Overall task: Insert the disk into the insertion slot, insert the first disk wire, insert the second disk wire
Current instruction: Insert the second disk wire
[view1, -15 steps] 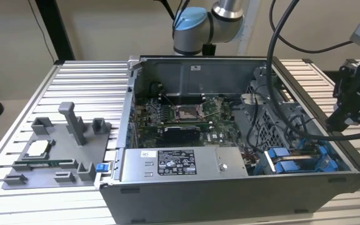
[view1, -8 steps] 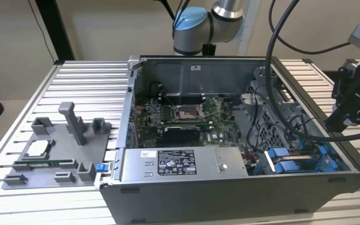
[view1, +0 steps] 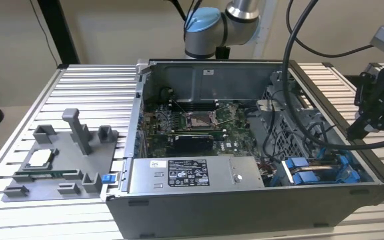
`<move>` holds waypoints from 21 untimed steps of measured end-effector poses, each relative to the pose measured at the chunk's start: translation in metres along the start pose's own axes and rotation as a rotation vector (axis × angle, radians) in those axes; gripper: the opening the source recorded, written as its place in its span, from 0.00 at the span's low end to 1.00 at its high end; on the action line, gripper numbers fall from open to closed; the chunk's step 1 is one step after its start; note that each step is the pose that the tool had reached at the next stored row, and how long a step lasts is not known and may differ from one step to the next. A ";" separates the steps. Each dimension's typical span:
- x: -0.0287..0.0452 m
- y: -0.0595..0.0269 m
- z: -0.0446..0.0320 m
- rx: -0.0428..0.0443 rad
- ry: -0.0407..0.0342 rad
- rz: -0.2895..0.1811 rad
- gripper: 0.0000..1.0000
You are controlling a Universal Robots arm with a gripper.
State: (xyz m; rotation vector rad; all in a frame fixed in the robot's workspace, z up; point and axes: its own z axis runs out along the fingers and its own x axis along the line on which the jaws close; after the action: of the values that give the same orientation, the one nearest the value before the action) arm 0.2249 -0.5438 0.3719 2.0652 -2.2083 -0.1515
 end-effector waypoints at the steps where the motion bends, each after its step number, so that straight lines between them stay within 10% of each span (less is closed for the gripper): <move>1: -0.0001 0.0000 0.0000 0.0000 0.0000 0.000 0.00; 10: 0.0001 0.0048 -0.0028 0.0000 -0.0003 0.000 0.00; 21: 0.0026 0.0410 -0.0098 0.0052 -0.0004 0.000 0.00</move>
State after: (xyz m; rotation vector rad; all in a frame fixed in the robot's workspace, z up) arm 0.1858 -0.5436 0.3878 2.0680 -2.2113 -0.1463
